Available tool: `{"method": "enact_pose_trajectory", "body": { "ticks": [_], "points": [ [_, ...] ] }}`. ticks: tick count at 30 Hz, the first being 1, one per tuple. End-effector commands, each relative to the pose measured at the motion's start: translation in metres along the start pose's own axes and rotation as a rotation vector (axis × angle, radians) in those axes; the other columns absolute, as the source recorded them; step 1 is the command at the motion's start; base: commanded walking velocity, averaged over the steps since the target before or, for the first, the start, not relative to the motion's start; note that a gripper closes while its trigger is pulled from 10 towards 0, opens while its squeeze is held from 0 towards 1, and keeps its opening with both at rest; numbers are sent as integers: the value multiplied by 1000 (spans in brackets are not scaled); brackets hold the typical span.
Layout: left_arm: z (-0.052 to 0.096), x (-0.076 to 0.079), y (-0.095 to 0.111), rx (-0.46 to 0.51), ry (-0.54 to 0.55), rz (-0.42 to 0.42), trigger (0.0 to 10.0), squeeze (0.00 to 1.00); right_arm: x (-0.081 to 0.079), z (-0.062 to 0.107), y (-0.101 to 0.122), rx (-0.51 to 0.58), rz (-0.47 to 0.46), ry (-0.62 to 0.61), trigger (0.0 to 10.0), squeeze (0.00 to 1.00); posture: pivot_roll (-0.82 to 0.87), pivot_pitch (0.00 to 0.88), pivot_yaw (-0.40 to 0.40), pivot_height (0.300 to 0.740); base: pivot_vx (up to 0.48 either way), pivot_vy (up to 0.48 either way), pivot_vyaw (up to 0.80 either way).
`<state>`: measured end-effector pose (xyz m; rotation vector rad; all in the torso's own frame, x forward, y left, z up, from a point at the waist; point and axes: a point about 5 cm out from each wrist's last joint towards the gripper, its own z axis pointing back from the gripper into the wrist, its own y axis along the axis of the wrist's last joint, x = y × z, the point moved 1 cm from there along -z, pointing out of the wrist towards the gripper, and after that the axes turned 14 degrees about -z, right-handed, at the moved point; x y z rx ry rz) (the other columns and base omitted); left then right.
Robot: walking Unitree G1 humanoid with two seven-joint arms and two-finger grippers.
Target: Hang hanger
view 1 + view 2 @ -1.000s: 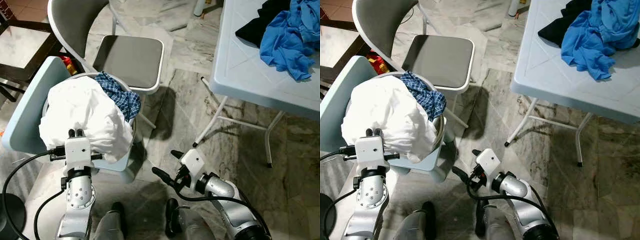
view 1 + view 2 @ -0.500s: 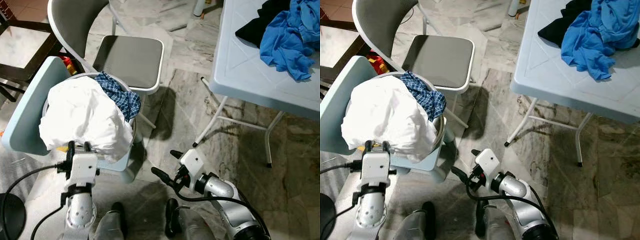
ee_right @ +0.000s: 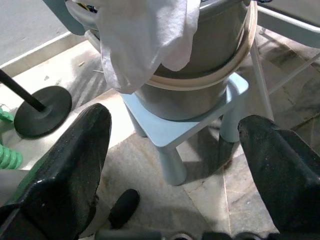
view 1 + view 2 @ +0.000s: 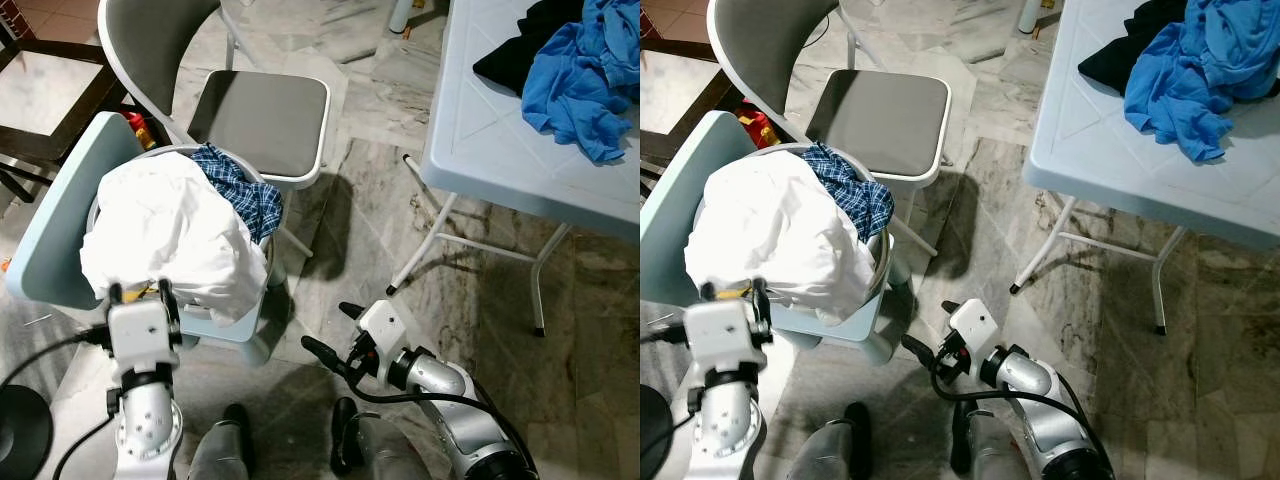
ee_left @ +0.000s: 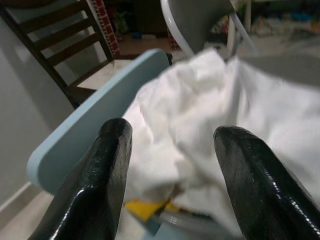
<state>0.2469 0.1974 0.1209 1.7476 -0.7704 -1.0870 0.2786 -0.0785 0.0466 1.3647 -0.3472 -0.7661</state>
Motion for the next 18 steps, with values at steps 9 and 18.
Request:
{"method": "enact_pose_trajectory", "body": {
  "ticks": [9, 18],
  "points": [
    [-5, 15, -1, -162, -3, 263, 10000, 1000, 2, 3, -6, -22, -3, -4, 10000, 0, -30, 311, -79, 740, 0, 0, 0],
    [-13, 24, -5, -253, -3, 379, 10000, 1000, 2, 3, -7, -22, -4, -6, 10000, 0, -33, 311, -80, 740, 0, 0, 0]
  ]
}}
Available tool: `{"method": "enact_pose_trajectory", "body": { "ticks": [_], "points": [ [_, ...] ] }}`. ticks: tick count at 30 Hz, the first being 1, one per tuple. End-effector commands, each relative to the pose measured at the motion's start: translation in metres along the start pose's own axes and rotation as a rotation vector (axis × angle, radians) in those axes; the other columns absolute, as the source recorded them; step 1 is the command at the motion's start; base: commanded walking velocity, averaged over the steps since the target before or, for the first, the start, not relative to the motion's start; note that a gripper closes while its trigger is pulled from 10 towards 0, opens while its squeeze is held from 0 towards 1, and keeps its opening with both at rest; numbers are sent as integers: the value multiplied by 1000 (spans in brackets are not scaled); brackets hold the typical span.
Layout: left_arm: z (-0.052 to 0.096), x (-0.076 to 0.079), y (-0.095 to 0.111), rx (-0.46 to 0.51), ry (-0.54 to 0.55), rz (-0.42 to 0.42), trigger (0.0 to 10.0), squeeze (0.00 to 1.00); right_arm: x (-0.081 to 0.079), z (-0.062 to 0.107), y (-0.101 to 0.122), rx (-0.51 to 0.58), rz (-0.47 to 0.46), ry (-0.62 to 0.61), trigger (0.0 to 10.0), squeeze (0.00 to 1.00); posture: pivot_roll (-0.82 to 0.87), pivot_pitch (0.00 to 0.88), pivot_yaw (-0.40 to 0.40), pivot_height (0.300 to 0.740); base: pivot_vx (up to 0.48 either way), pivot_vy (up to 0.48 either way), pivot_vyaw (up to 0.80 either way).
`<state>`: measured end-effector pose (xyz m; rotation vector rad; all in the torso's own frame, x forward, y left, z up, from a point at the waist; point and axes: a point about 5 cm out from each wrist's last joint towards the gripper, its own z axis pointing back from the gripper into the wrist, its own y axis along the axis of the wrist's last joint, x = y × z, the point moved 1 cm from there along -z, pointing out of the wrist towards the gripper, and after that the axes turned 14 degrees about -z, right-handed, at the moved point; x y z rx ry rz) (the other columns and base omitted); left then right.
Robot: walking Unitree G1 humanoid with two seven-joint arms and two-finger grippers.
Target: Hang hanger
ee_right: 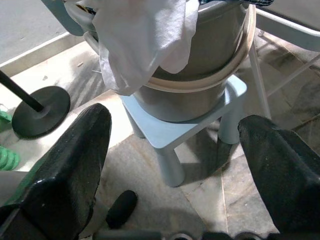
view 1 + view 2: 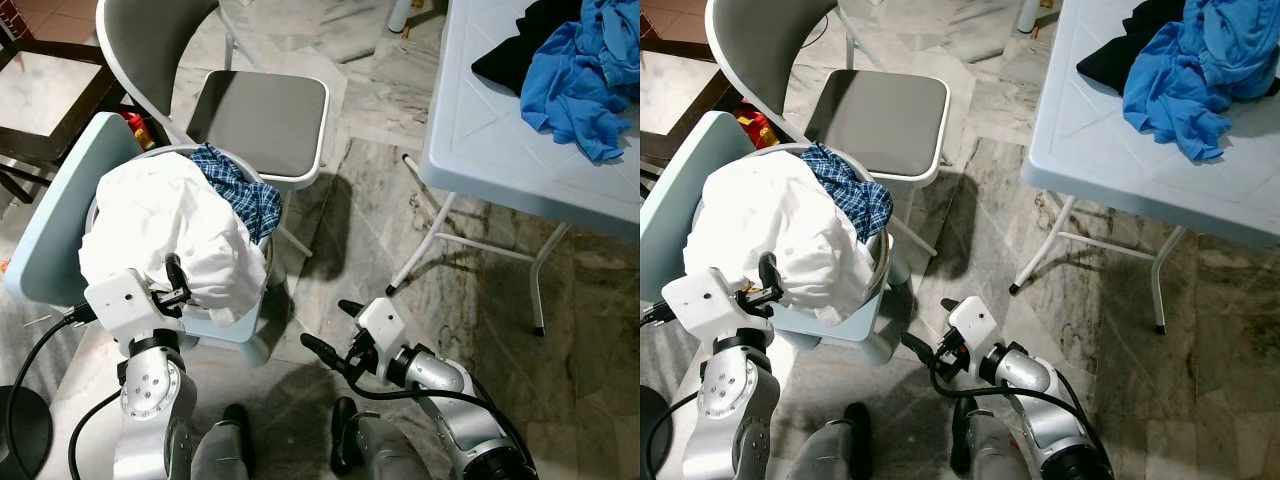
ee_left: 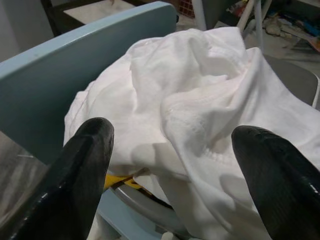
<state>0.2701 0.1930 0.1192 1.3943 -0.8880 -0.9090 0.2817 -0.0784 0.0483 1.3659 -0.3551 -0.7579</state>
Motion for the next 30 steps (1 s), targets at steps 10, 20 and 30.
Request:
{"method": "enact_pose_trajectory", "body": {
  "ticks": [10, 20, 30],
  "points": [
    [-20, 18, 1, -69, -14, 156, 10000, 1000, -1, 4, -10, -23, -14, -7, 10000, 0, -42, 308, -77, 740, 0, 0, 0],
    [-23, 19, -8, -127, 6, 264, 0, 671, -1, 5, -10, -21, -15, -12, 10000, 0, -47, 310, -73, 740, 0, 0, 0],
    [-28, 19, -3, -105, -3, 317, 3961, 0, 0, 5, -11, -24, -16, -14, 10000, 0, -47, 307, -72, 740, 0, 0, 0]
  ]
}}
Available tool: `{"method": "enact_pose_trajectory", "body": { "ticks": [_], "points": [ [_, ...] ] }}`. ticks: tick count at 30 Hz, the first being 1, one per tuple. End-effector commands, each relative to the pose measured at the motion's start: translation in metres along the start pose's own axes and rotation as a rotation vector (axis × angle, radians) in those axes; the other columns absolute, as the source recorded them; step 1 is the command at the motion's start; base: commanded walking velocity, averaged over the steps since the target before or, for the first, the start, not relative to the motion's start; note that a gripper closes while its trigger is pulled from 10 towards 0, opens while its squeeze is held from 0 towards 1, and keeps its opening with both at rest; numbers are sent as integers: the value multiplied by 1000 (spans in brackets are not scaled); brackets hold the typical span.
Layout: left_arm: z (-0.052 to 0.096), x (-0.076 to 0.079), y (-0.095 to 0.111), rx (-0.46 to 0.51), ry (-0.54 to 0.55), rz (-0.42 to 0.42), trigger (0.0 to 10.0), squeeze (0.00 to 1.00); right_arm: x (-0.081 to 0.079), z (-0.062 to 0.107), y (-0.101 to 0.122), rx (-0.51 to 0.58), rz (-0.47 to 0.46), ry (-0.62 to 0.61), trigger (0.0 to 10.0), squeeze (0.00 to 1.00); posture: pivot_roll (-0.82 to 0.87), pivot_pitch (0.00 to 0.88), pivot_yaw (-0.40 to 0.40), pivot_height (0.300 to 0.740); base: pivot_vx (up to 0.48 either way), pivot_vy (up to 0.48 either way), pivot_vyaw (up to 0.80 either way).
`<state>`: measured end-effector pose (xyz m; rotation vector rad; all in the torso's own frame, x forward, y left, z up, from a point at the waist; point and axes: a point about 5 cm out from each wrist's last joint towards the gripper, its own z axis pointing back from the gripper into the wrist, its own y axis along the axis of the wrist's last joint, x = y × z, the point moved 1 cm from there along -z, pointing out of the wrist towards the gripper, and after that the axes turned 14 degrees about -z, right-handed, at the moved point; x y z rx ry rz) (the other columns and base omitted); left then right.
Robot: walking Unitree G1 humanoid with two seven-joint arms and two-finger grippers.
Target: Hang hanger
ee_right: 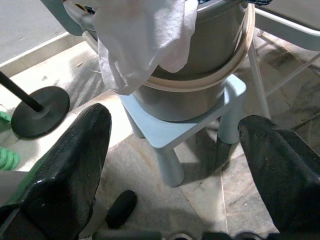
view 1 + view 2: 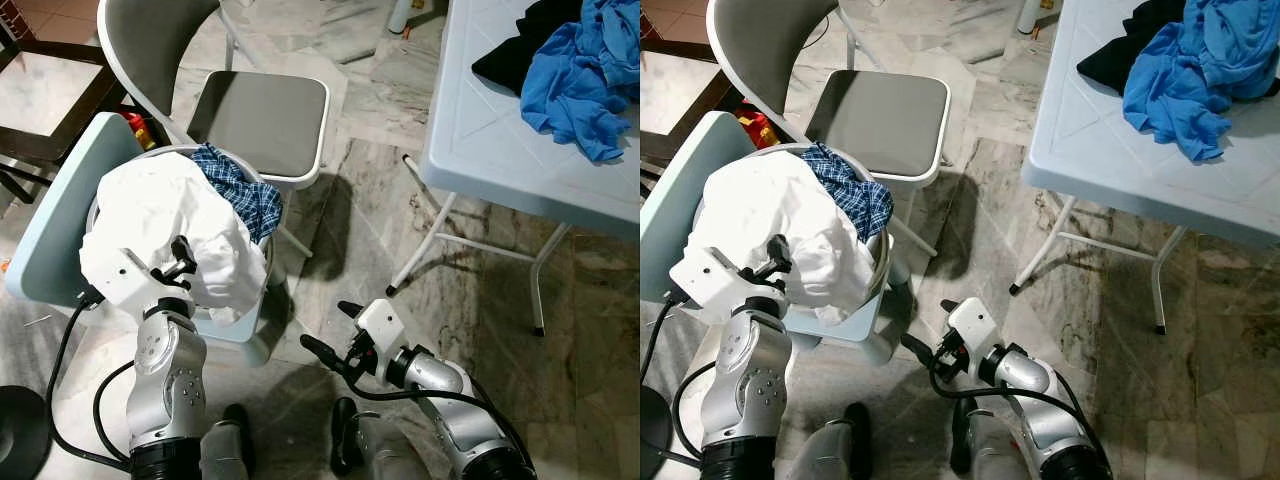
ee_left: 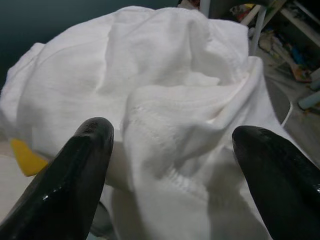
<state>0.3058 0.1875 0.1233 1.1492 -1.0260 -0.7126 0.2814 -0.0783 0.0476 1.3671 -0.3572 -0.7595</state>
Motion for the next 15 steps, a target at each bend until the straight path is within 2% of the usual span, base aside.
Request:
{"method": "enact_pose_trajectory", "body": {
  "ticks": [1, 2, 3, 15],
  "points": [
    [1, -3, -6, -20, 10, 20, 2196, 0, 0, 5, -11, -26, -16, -11, 10000, 0, -48, 306, -71, 740, 0, 0, 0],
    [1, -3, -6, -20, 10, 20, 2196, 0, 0, 5, -11, -26, -16, -11, 10000, 0, -48, 306, -71, 740, 0, 0, 0],
    [0, -3, -5, -15, 9, 23, 0, 0, 0, 5, -11, -27, -16, -12, 10000, 0, -49, 306, -71, 740, 0, 0, 0],
    [-1, -5, -4, -13, 22, 42, 0, 0, 0, 6, -13, -29, -19, -18, 10000, 0, -49, 308, -67, 740, 0, 0, 0]
  ]
}}
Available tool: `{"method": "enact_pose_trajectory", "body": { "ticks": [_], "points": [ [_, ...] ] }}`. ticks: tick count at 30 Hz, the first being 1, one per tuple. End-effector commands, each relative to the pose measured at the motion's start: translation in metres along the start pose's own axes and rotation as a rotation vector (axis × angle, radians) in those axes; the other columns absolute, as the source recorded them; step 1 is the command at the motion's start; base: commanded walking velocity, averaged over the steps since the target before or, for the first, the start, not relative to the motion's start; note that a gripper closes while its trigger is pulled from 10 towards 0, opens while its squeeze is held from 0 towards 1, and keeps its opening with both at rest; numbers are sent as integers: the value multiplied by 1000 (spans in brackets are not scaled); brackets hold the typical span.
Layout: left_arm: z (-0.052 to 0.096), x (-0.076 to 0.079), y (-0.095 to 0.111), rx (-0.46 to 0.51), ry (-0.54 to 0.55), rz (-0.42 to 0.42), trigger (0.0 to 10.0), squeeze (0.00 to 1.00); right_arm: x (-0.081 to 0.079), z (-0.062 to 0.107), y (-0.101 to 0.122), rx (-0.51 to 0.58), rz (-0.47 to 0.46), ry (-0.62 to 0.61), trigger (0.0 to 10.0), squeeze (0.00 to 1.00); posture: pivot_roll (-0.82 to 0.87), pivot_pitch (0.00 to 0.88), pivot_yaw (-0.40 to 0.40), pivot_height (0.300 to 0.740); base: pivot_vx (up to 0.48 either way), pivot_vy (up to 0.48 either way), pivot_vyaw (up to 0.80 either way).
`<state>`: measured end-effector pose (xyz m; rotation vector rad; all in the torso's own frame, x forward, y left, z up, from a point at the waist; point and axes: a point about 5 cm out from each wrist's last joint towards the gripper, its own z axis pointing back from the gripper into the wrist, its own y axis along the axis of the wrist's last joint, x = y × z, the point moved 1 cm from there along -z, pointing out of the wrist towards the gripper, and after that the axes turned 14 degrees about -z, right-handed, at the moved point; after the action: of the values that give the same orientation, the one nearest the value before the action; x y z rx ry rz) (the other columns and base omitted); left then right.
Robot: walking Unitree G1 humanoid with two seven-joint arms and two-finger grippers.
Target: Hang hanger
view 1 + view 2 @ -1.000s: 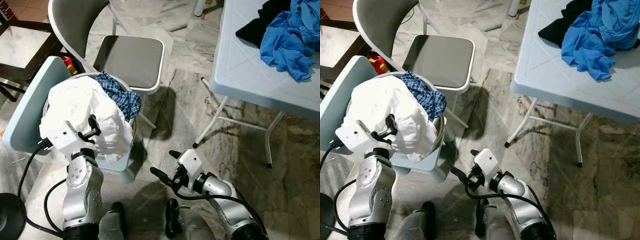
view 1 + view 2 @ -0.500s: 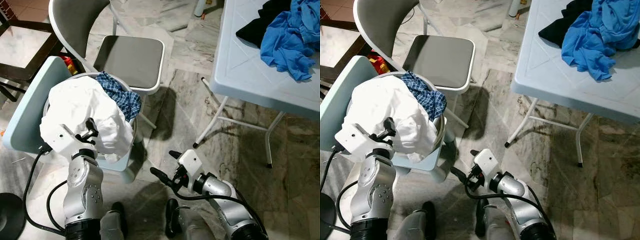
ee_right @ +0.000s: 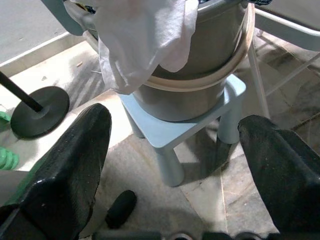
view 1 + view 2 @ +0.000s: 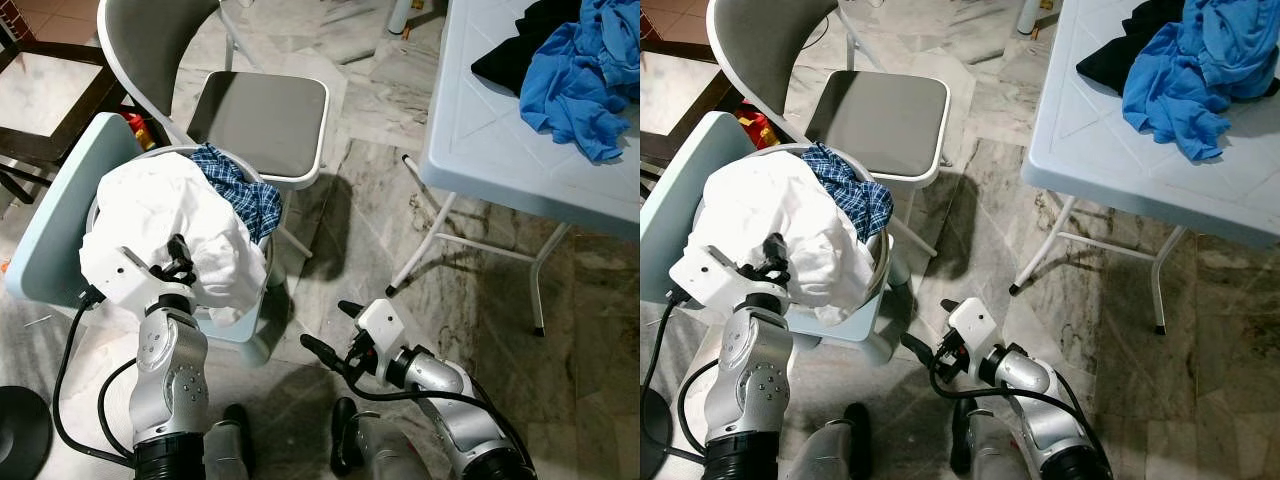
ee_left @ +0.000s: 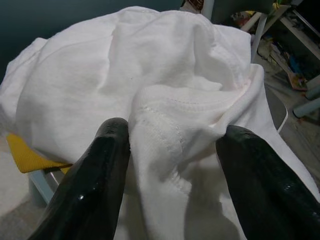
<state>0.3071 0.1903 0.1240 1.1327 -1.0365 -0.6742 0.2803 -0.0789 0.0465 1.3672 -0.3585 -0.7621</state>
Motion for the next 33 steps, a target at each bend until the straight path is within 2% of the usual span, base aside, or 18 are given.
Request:
{"method": "enact_pose_trajectory", "body": {
  "ticks": [1, 8, 13, 27, 32, 33],
  "points": [
    [2, -3, -6, -19, 12, 8, 0, 0, 0, 5, -12, -30, -18, -16, 10000, 0, -48, 308, -65, 740, 0, 0, 0],
    [2, -5, -8, -34, 30, 21, 0, 0, 0, 5, -12, -30, -19, -17, 10000, 0, -49, 308, -66, 740, 0, 0, 0],
    [0, -5, -6, -12, 24, -30, 0, 0, 0, 5, -12, -30, -19, -19, 10000, 0, -50, 306, -64, 740, 0, 0, 0],
    [-2, -1, -2, 7, 18, 10, 0, 0, 2, 5, -12, -32, -17, -27, 10000, 0, -53, 303, -64, 740, 0, 0, 0],
    [-2, 4, 7, 50, 2, -25, 0, 0, 3, 5, -11, -32, -13, -28, 10000, 0, -53, 302, -65, 740, 0, 0, 0],
    [-1, 10, 14, 100, -37, -96, 0, 0, 3, 5, -11, -30, -12, -29, 10000, 0, -53, 300, -64, 740, 0, 0, 0]
  ]
}}
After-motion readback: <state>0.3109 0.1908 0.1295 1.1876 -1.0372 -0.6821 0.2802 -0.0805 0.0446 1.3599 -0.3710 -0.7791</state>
